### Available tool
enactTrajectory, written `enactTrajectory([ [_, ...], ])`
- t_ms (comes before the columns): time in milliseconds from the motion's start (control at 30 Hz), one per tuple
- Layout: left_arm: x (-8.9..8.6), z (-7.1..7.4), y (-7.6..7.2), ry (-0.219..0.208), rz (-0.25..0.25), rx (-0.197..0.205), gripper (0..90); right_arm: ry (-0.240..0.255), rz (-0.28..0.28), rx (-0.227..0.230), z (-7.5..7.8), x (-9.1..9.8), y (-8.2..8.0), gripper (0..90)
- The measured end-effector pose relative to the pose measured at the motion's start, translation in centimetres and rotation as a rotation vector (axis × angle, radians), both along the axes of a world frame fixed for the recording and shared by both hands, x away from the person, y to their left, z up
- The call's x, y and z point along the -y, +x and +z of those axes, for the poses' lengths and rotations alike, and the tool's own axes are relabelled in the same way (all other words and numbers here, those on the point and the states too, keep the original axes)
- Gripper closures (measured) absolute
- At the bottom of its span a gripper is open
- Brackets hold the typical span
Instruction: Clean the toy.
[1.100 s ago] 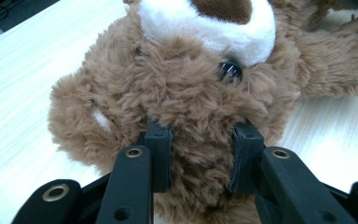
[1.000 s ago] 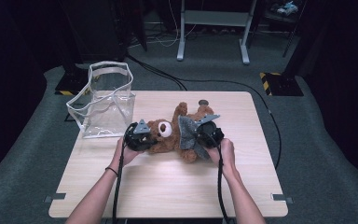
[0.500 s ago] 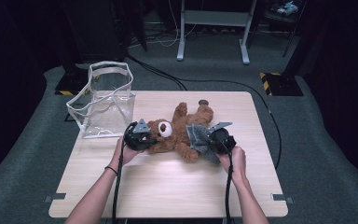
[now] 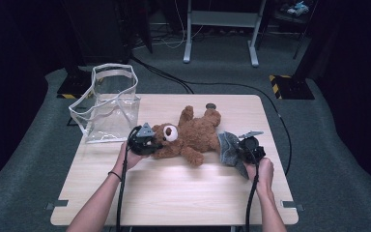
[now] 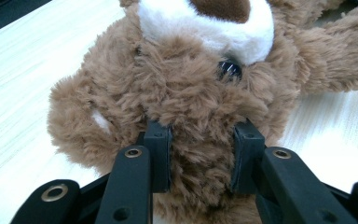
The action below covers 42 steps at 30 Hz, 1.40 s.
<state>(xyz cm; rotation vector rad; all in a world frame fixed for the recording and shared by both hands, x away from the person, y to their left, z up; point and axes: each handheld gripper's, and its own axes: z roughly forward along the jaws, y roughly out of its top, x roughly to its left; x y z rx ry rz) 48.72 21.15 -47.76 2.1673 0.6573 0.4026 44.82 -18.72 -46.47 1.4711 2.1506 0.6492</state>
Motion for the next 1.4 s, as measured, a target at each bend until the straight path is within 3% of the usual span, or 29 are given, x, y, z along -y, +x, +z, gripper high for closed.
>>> enactTrajectory([
  [333,-0.4,0.1,0.4,0.003,-0.032,-0.006,65.2,0.01,-0.076,0.045,1.4,1.9,-0.4,80.2],
  [600,-0.5,0.6,0.8,-0.001,0.008,-0.015,56.6,0.041,-0.091,0.052,1.3,2.6,-1.2,79.8],
  [833,-0.1,1.6,-0.4,-0.005,0.103,-0.011,26.4,0.063,-0.102,0.067,1.2,3.3,-1.5,79.5],
  [1000,0.1,2.1,-1.7,-0.041,0.169,-0.004,13.7,0.078,-0.103,0.066,1.0,3.5,-1.8,79.3],
  [1167,0.5,2.7,-3.0,-0.065,0.191,0.008,13.0,0.092,-0.111,0.062,0.8,3.9,-2.1,79.0],
  [1400,2.5,3.4,-4.8,-0.088,0.158,0.042,11.5,0.101,-0.118,0.058,0.5,4.2,-2.5,78.9],
])
